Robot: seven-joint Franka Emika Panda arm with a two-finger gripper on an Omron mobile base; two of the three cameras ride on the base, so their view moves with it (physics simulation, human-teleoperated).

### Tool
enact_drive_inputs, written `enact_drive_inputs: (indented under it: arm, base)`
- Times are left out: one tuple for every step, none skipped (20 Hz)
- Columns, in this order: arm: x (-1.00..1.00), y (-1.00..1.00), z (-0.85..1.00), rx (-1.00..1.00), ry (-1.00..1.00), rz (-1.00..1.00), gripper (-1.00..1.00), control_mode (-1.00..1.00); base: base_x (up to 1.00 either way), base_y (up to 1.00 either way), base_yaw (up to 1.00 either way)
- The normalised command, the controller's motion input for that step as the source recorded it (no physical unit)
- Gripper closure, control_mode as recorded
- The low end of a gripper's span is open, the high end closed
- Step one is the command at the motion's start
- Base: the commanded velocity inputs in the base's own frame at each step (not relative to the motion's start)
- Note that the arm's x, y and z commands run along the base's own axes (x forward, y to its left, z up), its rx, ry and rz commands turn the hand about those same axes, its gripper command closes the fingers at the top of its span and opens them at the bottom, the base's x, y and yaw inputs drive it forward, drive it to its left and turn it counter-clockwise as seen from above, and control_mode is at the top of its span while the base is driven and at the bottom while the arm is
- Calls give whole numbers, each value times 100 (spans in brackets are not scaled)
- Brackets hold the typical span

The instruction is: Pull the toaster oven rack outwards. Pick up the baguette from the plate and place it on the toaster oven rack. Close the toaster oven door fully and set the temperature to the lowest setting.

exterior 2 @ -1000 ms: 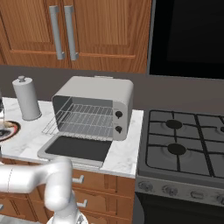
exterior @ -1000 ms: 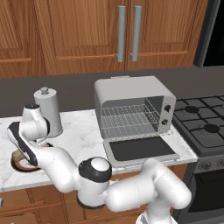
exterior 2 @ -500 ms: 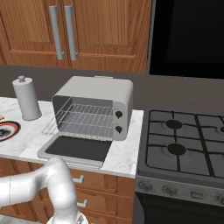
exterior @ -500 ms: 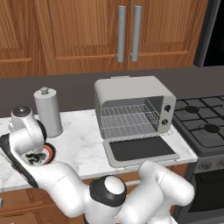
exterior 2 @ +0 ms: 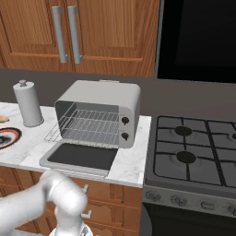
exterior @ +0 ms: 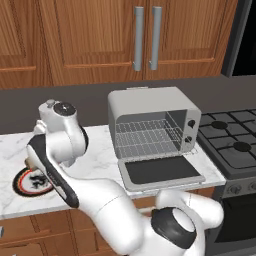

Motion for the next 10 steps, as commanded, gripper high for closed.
enact_drive_inputs:
  arm:
    - [-46,-91,72,0,0,-3,100,-100]
    - [-44,-100,76,0,0,-4,100,-100]
    - [-41,-100,70,0,0,-5,100,-100]
    - [-38,-100,70,0,0,-6,100,-100]
    - [-37,-100,69,0,0,-7,100,-100]
    - [-37,-100,66,0,0,-8,100,-100]
    - [-32,-100,65,0,0,-10,100,-100]
    - [-28,-100,64,0,0,-12,100,-100]
    - [-19,-100,59,0,0,-14,100,-100]
    - [-8,-100,51,0,0,-16,100,-100]
  base:
    - [0,0,0]
    - [0,0,0]
    - [0,0,0]
    - [0,0,0]
    - [0,0,0]
    - [0,0,0]
    - [0,0,0]
    - [0,0,0]
    - [0,0,0]
    - [0,0,0]
